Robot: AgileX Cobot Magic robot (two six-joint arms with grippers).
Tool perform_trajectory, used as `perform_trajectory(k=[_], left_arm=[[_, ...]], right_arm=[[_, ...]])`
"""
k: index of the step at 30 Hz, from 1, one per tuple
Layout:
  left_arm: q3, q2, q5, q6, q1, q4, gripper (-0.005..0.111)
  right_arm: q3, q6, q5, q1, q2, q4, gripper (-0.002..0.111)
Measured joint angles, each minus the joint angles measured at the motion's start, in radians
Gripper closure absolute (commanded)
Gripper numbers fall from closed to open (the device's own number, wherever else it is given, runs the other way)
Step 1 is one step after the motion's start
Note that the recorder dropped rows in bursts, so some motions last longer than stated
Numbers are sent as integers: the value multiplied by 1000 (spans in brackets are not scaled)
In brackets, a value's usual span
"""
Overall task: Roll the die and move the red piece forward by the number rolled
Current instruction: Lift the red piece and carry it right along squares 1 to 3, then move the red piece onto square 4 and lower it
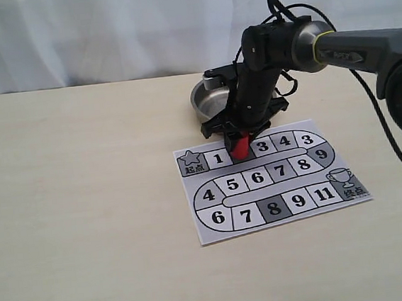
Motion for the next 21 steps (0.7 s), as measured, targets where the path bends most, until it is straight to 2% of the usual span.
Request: perform_trajectory(k=[9, 21], left_arm=[[0, 0, 0, 0, 0, 0, 107], [0, 0, 0, 0, 0, 0, 107]], right_arm=[[2, -3, 8, -6, -51, -107, 104], [2, 23, 27, -56, -55, -115, 104]])
